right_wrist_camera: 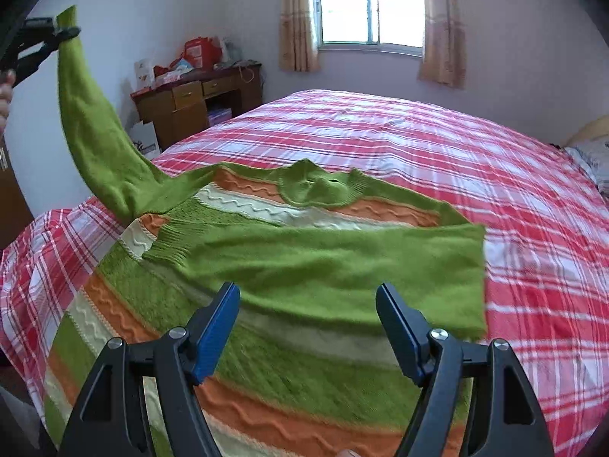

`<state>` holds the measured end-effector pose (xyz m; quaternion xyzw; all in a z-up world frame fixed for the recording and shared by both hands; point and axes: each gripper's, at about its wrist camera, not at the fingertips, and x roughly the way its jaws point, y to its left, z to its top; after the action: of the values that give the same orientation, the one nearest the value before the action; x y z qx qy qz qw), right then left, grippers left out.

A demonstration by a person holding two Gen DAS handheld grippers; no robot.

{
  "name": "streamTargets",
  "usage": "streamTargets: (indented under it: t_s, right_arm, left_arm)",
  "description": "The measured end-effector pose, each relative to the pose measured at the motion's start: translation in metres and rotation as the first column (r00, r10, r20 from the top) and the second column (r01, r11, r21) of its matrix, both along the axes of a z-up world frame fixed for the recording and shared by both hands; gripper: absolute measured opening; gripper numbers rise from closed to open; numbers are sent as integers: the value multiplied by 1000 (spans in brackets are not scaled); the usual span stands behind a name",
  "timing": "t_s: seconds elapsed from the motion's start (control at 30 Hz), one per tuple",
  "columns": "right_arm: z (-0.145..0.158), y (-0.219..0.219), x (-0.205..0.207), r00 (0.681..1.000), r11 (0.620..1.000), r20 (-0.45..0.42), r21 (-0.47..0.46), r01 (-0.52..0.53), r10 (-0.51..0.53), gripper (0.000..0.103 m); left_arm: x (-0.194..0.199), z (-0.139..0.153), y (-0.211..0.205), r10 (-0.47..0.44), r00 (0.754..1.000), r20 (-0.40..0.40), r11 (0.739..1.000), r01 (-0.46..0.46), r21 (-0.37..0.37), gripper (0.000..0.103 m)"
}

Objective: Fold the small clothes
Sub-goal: 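Lift the sleeve with the left tool and fold it across the body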

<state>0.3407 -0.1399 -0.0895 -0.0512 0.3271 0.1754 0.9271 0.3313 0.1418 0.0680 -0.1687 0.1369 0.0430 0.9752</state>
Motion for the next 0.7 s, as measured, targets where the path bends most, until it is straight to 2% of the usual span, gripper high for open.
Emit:
streamTargets:
  t_s: [0.23, 0.37, 0.53, 0.6, 0.63, 0.67, 0.7]
  right_arm:
    - [-4, -26, -19, 1000, 999, -5, 23, 24, -24, 74]
    - [-7, -42, -30, 999, 998, -10, 36, 42, -42, 74]
    - [-22, -56, -41, 997, 997, -32, 30, 69, -68, 74]
    - [-30, -59, -43, 996, 996, -47, 25, 82, -81, 74]
    - [-34, -61, -43, 995, 996, -54, 25, 87, -86, 74]
    - [-38, -63, -43, 994, 995, -65, 28, 91, -89, 74]
    - [-42, -65, -43, 992, 995, -80, 35, 96, -93, 74]
  left_arm:
    - [24, -17, -91, -106, 994, -27, 985, 109, 134, 8]
    - [42, -47, -147, -162, 983, -84, 962, 176, 208, 8]
    - [62, -101, -216, -168, 968, -184, 919, 221, 327, 9]
    - [66, -127, -243, -141, 959, -244, 894, 229, 385, 18]
    - [66, -135, -253, -133, 954, -270, 884, 237, 403, 28]
    - [64, -144, -261, -145, 944, -297, 872, 264, 412, 36]
    - [57, -149, -273, -179, 933, -313, 859, 303, 412, 39]
